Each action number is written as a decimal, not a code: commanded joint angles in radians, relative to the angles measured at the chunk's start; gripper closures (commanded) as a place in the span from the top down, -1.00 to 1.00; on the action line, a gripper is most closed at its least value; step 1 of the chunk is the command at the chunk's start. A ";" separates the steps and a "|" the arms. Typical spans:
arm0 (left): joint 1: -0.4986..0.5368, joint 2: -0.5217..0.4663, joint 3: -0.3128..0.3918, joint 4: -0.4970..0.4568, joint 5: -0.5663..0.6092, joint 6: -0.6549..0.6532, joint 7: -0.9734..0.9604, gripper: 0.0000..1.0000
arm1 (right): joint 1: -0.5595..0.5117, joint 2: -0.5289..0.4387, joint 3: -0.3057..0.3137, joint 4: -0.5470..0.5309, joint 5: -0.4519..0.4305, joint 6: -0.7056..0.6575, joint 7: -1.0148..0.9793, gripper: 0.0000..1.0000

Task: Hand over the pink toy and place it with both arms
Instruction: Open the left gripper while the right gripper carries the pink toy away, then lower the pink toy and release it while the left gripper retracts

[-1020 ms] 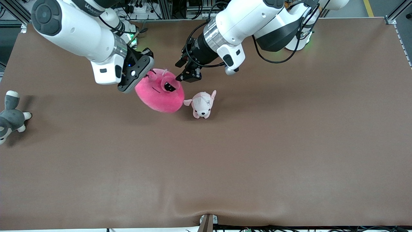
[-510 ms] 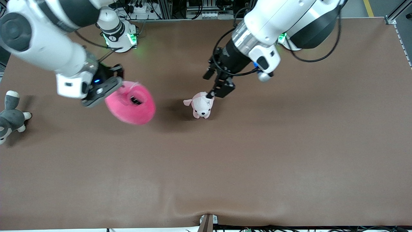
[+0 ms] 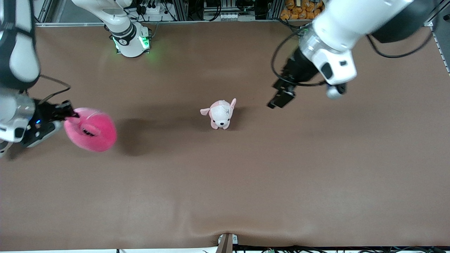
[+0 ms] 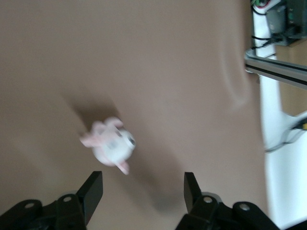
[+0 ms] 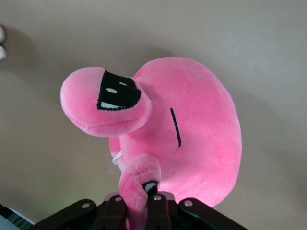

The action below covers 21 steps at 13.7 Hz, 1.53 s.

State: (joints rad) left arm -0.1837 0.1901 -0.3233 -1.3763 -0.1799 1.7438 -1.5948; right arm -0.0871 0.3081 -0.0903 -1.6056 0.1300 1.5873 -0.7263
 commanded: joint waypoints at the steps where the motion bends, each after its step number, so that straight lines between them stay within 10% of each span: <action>1: 0.090 -0.026 -0.006 -0.009 0.019 -0.105 0.238 0.55 | -0.089 0.081 0.023 0.029 -0.013 0.034 -0.209 -1.00; 14: 0.328 -0.101 -0.010 -0.014 0.247 -0.331 1.238 0.55 | -0.187 0.230 0.027 0.032 0.042 0.072 -0.791 -0.97; 16: 0.352 -0.106 -0.010 -0.012 0.247 -0.342 1.289 0.55 | -0.186 0.230 0.027 0.032 0.052 0.063 -0.801 0.99; 21: 0.378 -0.126 -0.010 -0.015 0.246 -0.345 1.366 0.55 | -0.175 0.213 0.027 0.053 0.066 0.051 -0.795 1.00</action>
State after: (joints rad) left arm 0.1785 0.0937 -0.3214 -1.3756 0.0516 1.4098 -0.2601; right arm -0.2543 0.5188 -0.0765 -1.5907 0.1810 1.6646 -1.5084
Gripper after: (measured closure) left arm 0.220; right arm 0.295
